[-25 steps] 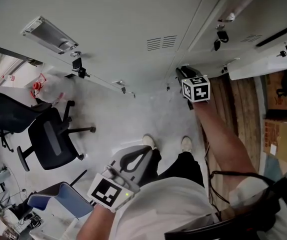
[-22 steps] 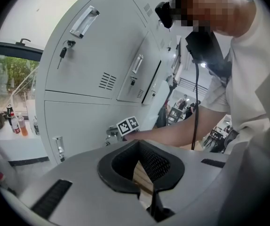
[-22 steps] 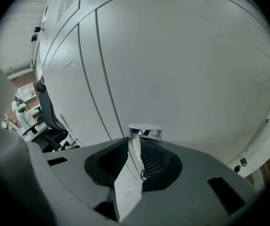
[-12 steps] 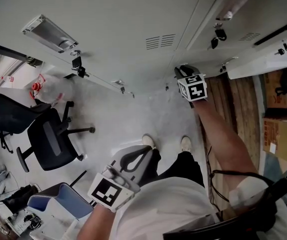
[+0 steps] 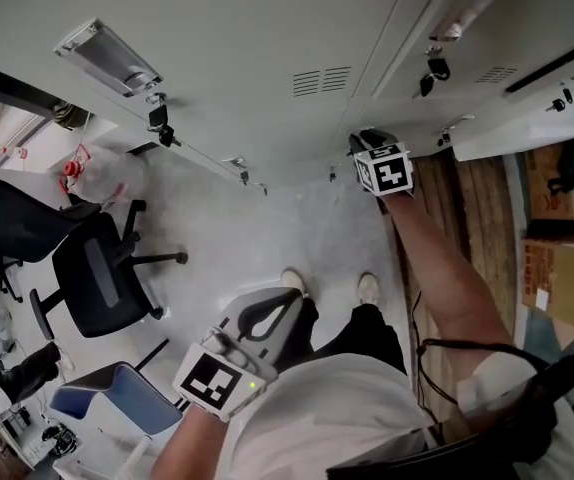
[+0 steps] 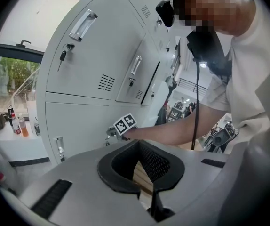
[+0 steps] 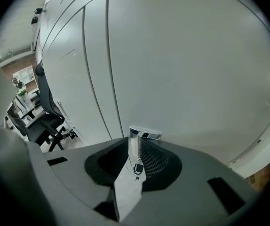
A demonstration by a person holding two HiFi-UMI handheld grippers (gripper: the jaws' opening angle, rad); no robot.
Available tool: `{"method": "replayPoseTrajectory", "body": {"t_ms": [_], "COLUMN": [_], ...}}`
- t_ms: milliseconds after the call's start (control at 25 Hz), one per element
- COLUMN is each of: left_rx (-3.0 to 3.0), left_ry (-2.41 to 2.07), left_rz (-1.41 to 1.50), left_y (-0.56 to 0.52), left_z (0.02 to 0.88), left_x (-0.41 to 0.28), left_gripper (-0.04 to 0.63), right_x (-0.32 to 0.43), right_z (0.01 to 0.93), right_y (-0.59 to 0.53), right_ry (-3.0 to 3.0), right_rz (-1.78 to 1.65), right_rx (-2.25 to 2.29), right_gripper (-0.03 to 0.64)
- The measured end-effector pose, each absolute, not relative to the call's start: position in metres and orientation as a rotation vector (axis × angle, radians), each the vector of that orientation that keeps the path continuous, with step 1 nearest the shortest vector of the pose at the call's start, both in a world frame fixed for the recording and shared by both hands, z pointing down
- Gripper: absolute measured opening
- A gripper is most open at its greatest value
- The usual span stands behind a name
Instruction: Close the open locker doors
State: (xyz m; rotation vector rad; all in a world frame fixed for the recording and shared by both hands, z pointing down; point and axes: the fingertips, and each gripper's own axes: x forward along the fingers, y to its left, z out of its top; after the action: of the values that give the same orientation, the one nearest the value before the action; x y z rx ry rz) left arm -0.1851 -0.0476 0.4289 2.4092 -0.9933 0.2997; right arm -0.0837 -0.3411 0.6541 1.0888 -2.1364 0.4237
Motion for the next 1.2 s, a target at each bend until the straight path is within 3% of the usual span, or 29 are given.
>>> {"method": "replayPoseTrajectory", "body": {"t_ms": [760, 1200], "left_rx": [2.483, 2.495], "left_ry": [-0.970, -1.058], "left_rz": [0.303, 0.291], "left_y": [-0.053, -0.020], "left_z": [0.416, 0.383], "left_x": [-0.127, -0.017], "left_gripper": [0.011, 0.011], "right_x": [-0.031, 0.036], "right_z": [0.604, 0.524], "right_y": [-0.239, -0.102], "right_ry": [-2.268, -2.461], "right_rz": [0.590, 0.610], "right_rx": [0.999, 0.746], "right_gripper": [0.038, 0.029]}}
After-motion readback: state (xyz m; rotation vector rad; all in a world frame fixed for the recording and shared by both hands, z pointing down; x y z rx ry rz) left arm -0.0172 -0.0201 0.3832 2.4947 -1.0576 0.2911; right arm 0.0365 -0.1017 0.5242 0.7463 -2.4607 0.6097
